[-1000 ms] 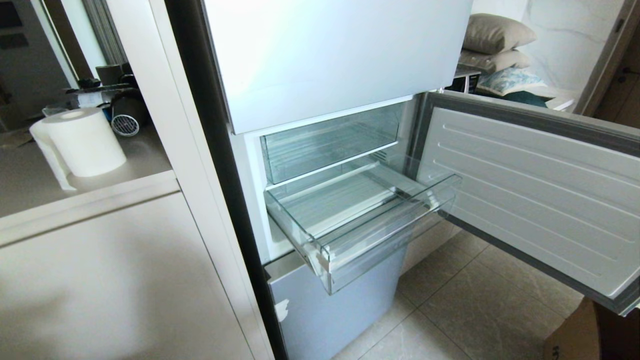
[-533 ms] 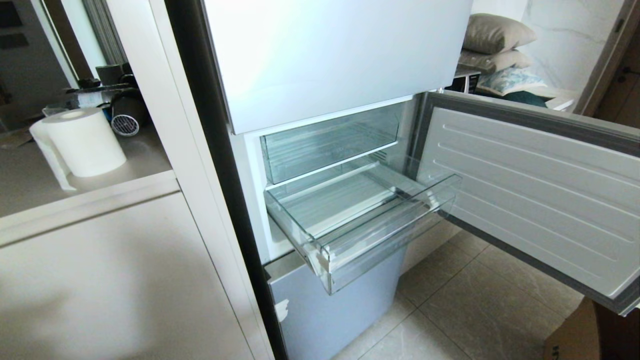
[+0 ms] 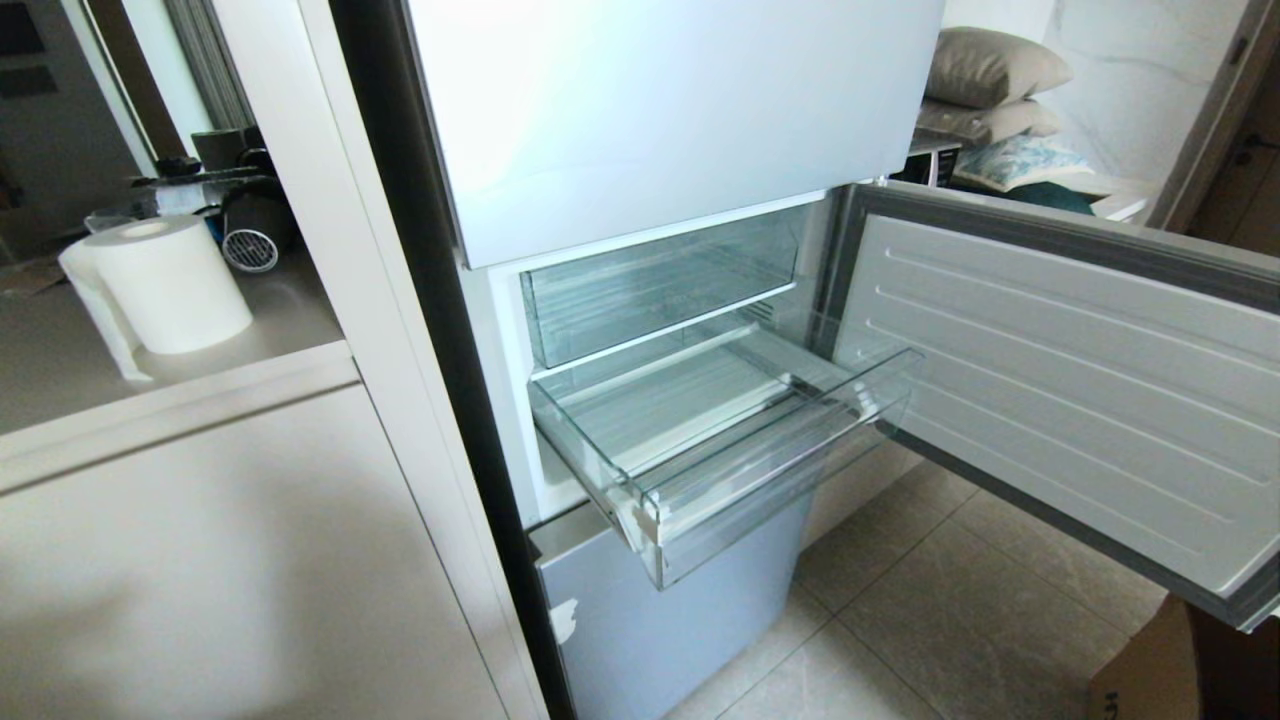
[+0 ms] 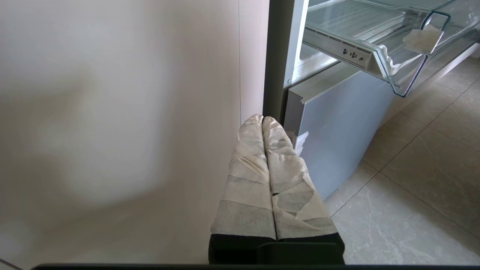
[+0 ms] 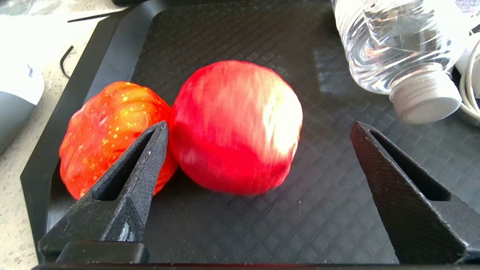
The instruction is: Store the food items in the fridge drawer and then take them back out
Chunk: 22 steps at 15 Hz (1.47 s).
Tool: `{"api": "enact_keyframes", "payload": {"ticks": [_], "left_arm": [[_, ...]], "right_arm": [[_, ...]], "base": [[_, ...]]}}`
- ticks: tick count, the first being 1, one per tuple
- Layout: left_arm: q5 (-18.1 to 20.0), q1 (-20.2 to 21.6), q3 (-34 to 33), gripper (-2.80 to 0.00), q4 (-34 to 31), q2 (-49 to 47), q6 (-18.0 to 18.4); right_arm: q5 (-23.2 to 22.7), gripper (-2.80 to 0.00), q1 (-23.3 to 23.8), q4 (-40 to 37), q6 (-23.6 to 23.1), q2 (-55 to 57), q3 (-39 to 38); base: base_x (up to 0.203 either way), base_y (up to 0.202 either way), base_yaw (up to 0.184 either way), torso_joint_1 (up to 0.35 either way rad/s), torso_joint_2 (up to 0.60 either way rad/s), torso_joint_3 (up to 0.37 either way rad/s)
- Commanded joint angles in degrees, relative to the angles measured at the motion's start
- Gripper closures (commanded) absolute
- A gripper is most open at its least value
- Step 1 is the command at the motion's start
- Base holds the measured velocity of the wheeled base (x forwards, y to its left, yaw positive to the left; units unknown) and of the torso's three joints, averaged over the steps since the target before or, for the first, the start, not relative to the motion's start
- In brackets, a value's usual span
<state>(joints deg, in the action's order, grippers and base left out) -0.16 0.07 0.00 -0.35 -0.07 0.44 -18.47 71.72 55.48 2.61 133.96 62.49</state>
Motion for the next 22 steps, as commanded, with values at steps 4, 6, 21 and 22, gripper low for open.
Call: {"api": "enact_keyframes", "payload": {"ticks": [4,6,21,22], "left_arm": [[-0.02,0.01,0.00,0.00,0.00,-0.01,0.00],[-0.02,0.01,0.00,0.00,0.00,-0.01,0.00],[-0.02,0.01,0.00,0.00,0.00,-0.01,0.00],[-0.02,0.01,0.00,0.00,0.00,-0.01,0.00]], "right_arm": [[0.10,-2.80,0.09,5.33,-0.15,2.44,0.52],[0.10,-2.80,0.00,5.34,-0.15,2.57,0.83],[-0.16,-2.80,-2.63,5.34,0.73,9.74,8.54],[-0.16,-2.80,-2.64,5.38,0.95,9.65,8.61]], "base": [[0.000,0.000,0.000,0.000,0.00,0.000],[0.000,0.000,0.000,0.000,0.00,0.000],[0.000,0.000,0.000,0.000,0.00,0.000],[0.000,0.000,0.000,0.000,0.00,0.000]]}}
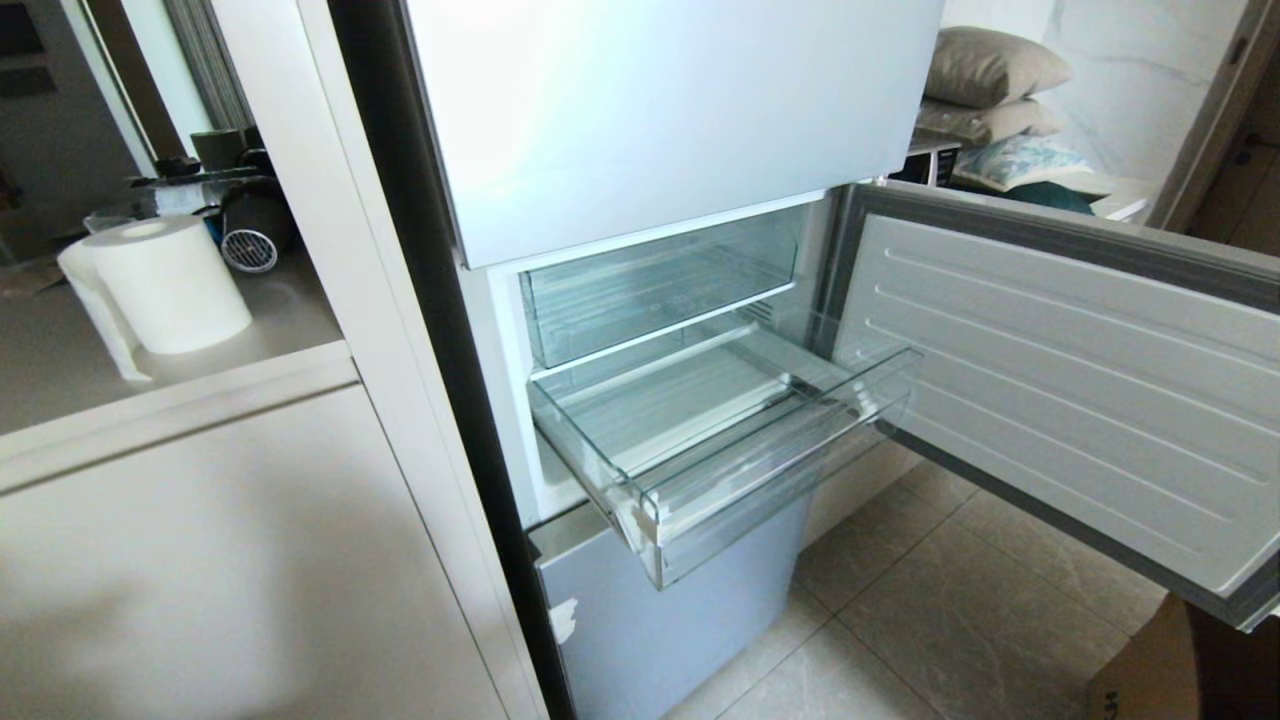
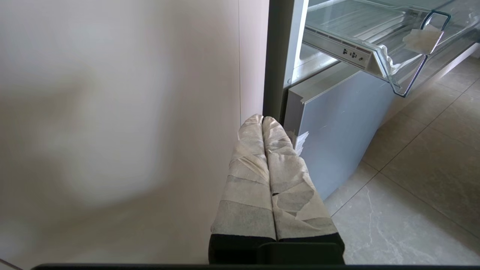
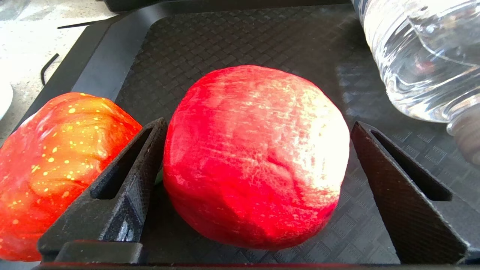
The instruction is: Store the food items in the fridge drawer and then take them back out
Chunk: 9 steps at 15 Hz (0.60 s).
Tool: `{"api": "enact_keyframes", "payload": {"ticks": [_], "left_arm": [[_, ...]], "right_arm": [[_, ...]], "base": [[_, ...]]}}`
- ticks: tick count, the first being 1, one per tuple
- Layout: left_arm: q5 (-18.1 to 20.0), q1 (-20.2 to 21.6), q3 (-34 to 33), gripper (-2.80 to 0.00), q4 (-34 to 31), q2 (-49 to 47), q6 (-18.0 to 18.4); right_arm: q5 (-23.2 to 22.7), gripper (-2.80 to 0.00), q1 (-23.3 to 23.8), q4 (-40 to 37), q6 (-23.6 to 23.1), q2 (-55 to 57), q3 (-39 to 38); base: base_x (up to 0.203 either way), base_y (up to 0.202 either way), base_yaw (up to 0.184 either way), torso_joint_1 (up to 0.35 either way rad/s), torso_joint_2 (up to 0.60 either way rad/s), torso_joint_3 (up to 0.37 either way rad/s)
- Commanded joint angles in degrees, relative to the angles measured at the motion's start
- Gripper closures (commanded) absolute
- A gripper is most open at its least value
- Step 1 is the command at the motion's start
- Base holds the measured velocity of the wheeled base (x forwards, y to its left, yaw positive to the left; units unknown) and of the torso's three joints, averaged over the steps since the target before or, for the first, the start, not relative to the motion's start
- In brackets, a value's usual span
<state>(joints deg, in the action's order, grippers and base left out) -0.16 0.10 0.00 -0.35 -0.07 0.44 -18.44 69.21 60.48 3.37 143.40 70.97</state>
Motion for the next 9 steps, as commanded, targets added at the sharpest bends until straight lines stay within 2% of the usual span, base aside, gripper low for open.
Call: {"api": "enact_keyframes", "payload": {"ticks": [1,2,9], "left_arm": [[-0.02,-0.01,0.00,0.00,0.00,-0.01,0.00],[-0.02,-0.01,0.00,0.00,0.00,-0.01,0.00],[-0.02,-0.01,0.00,0.00,0.00,-0.01,0.00]], "right_arm": [[-0.19,-2.80,-0.22,0.34,0.32,0.12,0.22],[-0.19,0.00,-0.22,0.34,0.32,0.12,0.22],[-0.14,0.00,0.00,0.16,0.56,-2.11,-0.65]], "base": [[0.000,0.000,0.000,0.000,0.00,0.000],[0.000,0.000,0.000,0.000,0.00,0.000],[0.000,0.000,0.000,0.000,0.00,0.000]]}}
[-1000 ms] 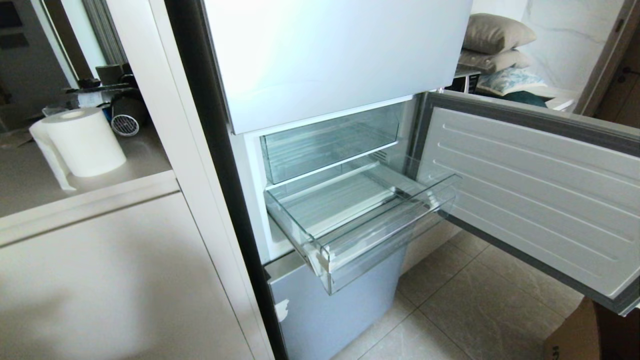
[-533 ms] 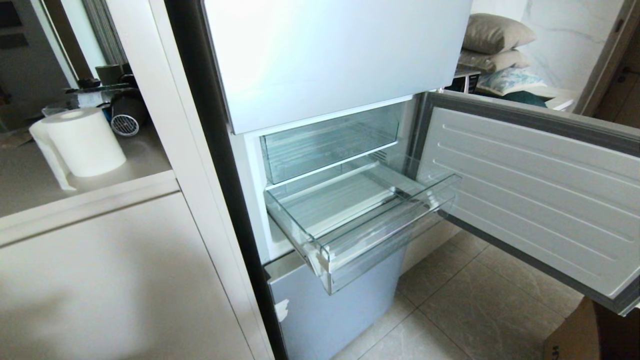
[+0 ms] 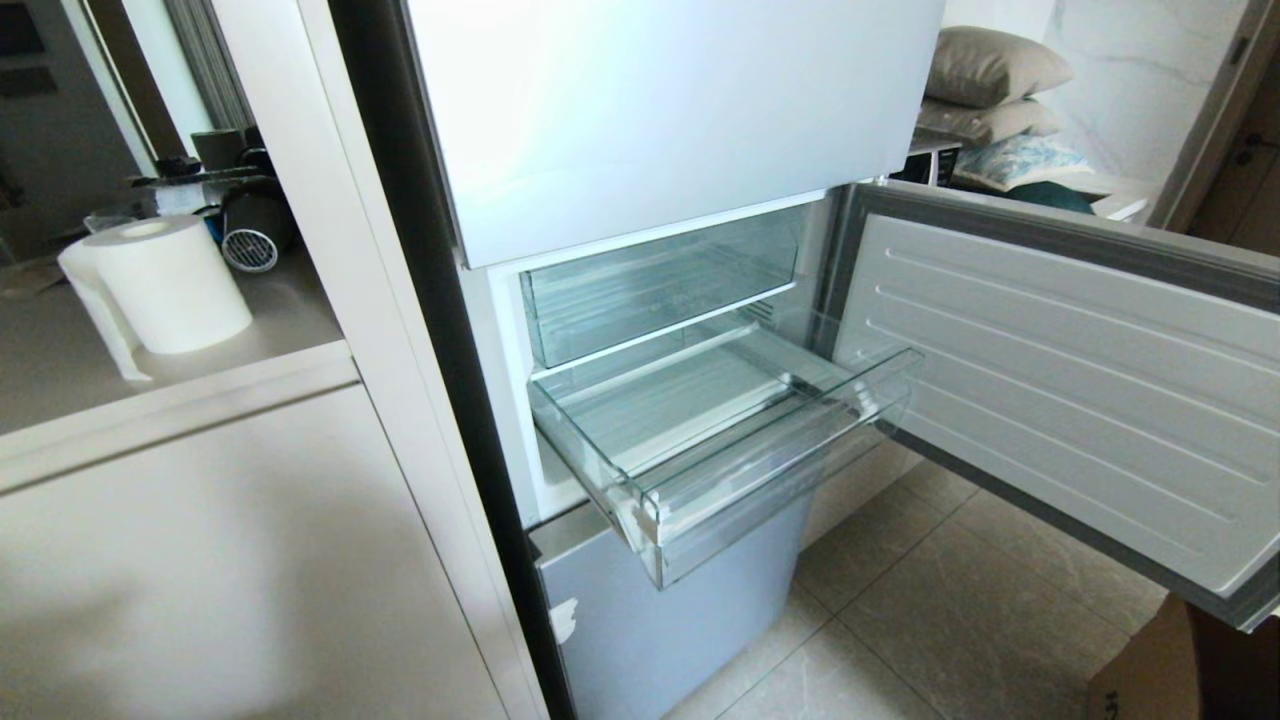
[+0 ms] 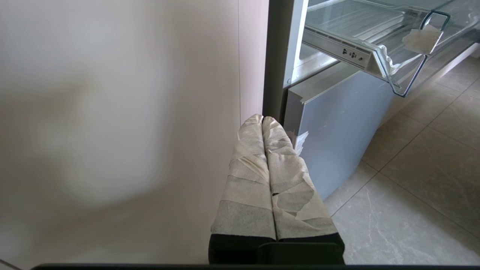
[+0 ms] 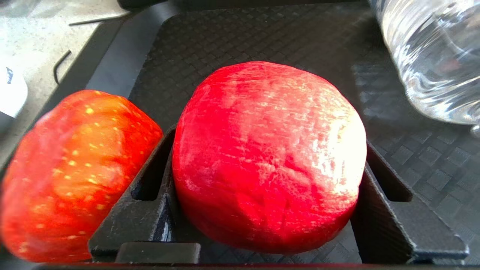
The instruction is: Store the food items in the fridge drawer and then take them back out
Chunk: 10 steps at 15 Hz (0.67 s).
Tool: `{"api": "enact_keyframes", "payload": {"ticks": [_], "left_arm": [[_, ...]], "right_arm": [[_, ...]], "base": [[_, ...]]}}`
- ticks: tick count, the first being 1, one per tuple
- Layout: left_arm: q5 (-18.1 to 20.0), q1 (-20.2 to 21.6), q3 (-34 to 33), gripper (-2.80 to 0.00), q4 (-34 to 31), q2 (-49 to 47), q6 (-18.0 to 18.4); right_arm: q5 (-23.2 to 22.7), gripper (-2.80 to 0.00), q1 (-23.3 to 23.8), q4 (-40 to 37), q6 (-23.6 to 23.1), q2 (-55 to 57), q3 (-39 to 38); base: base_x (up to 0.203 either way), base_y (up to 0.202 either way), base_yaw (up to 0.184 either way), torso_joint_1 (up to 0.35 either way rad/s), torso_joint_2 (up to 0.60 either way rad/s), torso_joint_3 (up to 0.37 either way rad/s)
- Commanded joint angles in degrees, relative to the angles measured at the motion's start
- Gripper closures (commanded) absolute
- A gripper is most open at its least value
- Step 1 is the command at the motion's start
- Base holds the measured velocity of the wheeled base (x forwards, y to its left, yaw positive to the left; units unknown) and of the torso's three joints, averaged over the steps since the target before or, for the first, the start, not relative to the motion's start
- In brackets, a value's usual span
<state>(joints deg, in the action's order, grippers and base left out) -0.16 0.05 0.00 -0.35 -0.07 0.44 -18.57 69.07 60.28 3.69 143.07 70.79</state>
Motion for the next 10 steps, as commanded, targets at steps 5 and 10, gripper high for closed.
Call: {"api": "enact_keyframes", "payload": {"ticks": [5,10], "left_arm": [[-0.02,0.04,0.00,0.00,0.00,-0.01,0.00],[-0.02,0.04,0.00,0.00,0.00,-0.01,0.00]], "right_arm": [[2.45,0.00,2.70,0.09,1.65,-13.92,-7.28],[2.57,0.00,6.30,-9.41,6.06,-33.74,-14.01]], "base": [[0.000,0.000,0.000,0.000,0.00,0.000],[0.000,0.000,0.000,0.000,0.00,0.000]]}}
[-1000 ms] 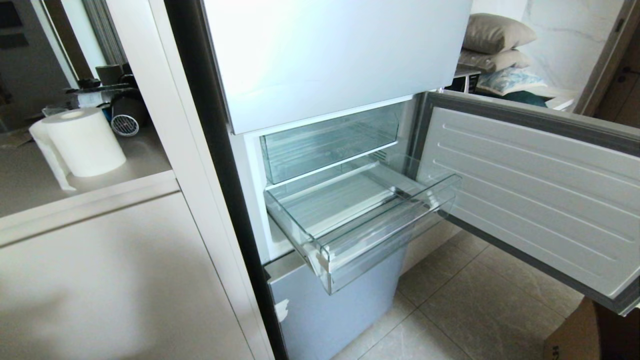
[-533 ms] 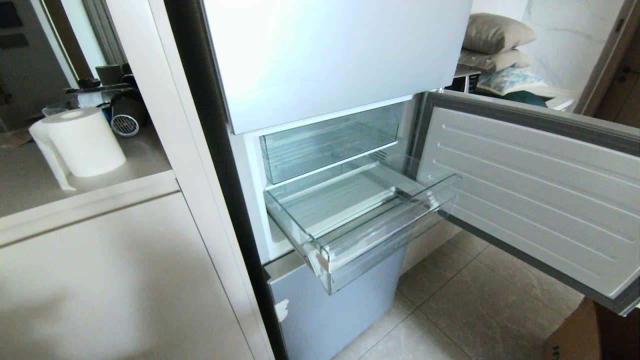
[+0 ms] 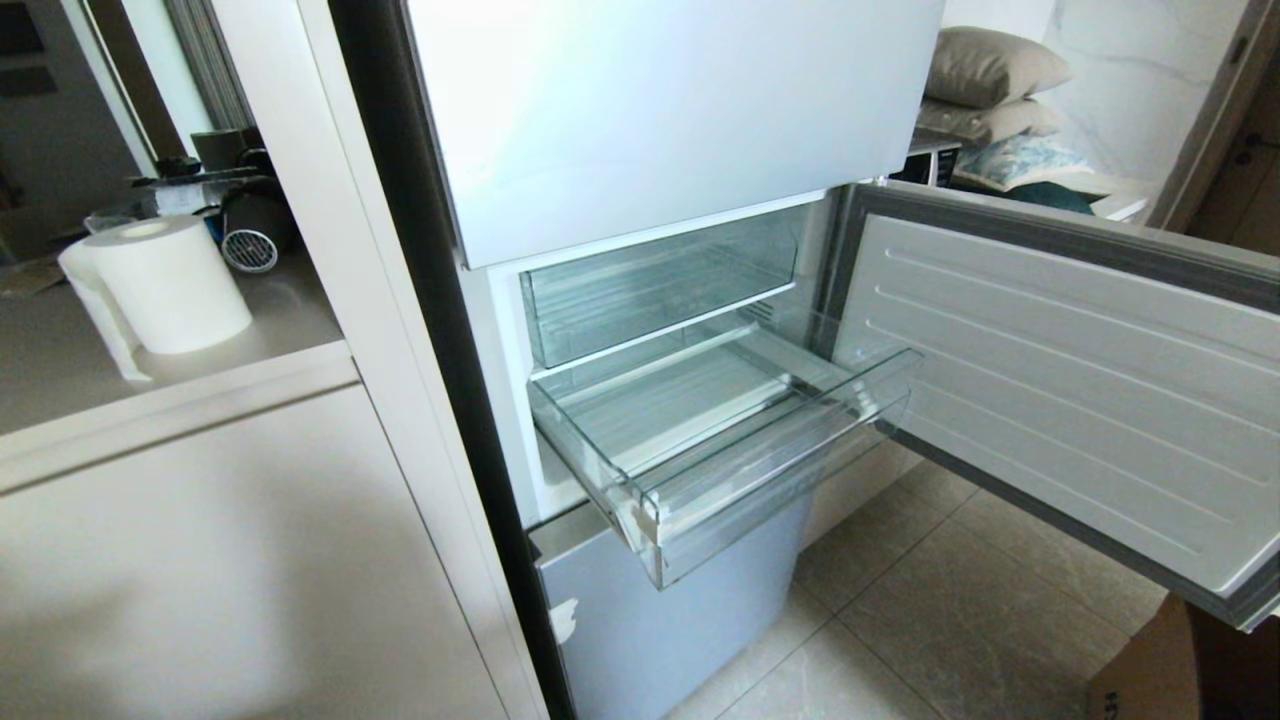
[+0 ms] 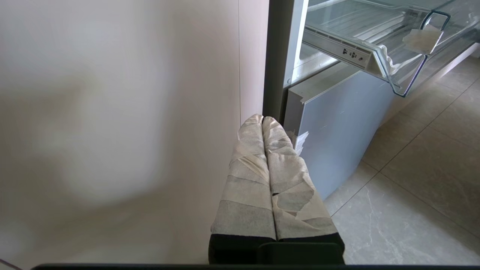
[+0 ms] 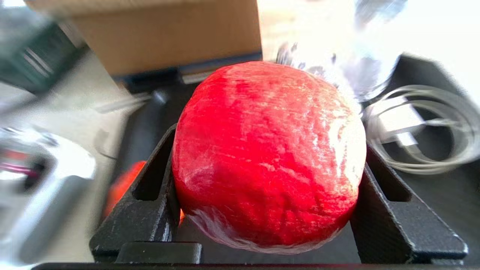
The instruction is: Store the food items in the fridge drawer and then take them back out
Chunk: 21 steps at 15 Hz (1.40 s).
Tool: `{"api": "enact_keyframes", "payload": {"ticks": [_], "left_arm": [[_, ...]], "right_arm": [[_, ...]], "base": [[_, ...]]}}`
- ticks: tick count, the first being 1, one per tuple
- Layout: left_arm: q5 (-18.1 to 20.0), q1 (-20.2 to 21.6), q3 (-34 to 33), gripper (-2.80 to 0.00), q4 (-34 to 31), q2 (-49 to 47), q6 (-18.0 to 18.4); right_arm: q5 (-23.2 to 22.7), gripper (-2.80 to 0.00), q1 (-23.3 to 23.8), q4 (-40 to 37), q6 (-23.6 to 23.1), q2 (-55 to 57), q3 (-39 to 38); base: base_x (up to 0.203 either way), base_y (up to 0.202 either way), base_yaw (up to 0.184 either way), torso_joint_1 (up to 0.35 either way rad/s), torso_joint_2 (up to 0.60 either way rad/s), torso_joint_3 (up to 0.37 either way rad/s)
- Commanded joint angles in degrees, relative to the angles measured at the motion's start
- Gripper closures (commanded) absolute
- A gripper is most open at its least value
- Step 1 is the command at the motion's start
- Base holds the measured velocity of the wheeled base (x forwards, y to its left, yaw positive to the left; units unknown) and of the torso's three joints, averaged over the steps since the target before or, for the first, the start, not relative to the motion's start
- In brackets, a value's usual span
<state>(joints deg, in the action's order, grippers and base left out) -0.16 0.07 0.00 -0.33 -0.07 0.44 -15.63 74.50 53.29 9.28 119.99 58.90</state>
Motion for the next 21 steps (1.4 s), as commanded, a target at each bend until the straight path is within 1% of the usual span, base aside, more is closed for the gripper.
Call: {"api": "enact_keyframes", "payload": {"ticks": [1,3,6,7,8,10,11,12,14,16,18,19,21], "left_arm": [[-0.02,0.01,0.00,0.00,-0.02,-0.01,0.00],[-0.02,0.01,0.00,0.00,-0.02,-0.01,0.00],[-0.02,0.01,0.00,0.00,-0.02,-0.01,0.00],[-0.02,0.01,0.00,0.00,-0.02,-0.01,0.00],[-0.02,0.01,0.00,0.00,-0.02,-0.01,0.00],[-0.02,0.01,0.00,0.00,-0.02,-0.01,0.00],[-0.02,0.01,0.00,0.00,-0.02,-0.01,0.00],[-0.02,0.01,0.00,0.00,-0.02,-0.01,0.00],[-0.02,0.01,0.00,0.00,-0.02,-0.01,0.00],[-0.02,0.01,0.00,0.00,-0.02,-0.01,0.00],[-0.02,0.01,0.00,0.00,-0.02,-0.01,0.00],[-0.02,0.01,0.00,0.00,-0.02,-0.01,0.00],[-0.02,0.01,0.00,0.00,-0.02,-0.01,0.00]], "right_arm": [[-0.90,0.00,1.19,-4.95,0.82,-15.72,-3.83],[-3.57,0.00,1.50,-8.59,1.11,-26.72,-8.91],[-11.81,0.00,0.59,-10.72,1.14,-42.85,-18.96],[-14.03,0.00,-0.86,-11.09,1.10,-47.45,-22.31],[-15.64,0.00,-4.44,-11.37,1.08,-51.71,-25.56],[-17.11,0.00,-15.57,-11.82,1.33,-56.58,-29.71],[-17.13,0.00,-21.69,-12.44,1.36,-58.22,-31.03],[-16.05,0.00,-28.71,-13.91,1.30,-59.50,-31.76],[-11.01,0.00,-44.76,-18.62,1.18,-60.57,-31.67],[-2.96,0.00,-61.46,-23.65,1.13,-59.77,-30.29],[4.16,0.00,-74.77,-26.75,1.11,-56.58,-28.74],[6.35,0.00,-79.21,-27.79,1.16,-53.33,-27.61],[8.14,0.00,-83.60,-28.87,1.28,-46.23,-24.16]], "base": [[0.000,0.000,0.000,0.000,0.00,0.000],[0.000,0.000,0.000,0.000,0.00,0.000],[0.000,0.000,0.000,0.000,0.00,0.000],[0.000,0.000,0.000,0.000,0.00,0.000],[0.000,0.000,0.000,0.000,0.00,0.000],[0.000,0.000,0.000,0.000,0.00,0.000],[0.000,0.000,0.000,0.000,0.00,0.000],[0.000,0.000,0.000,0.000,0.00,0.000],[0.000,0.000,0.000,0.000,0.00,0.000],[0.000,0.000,0.000,0.000,0.00,0.000],[0.000,0.000,0.000,0.000,0.00,0.000],[0.000,0.000,0.000,0.000,0.00,0.000],[0.000,0.000,0.000,0.000,0.00,0.000]]}}
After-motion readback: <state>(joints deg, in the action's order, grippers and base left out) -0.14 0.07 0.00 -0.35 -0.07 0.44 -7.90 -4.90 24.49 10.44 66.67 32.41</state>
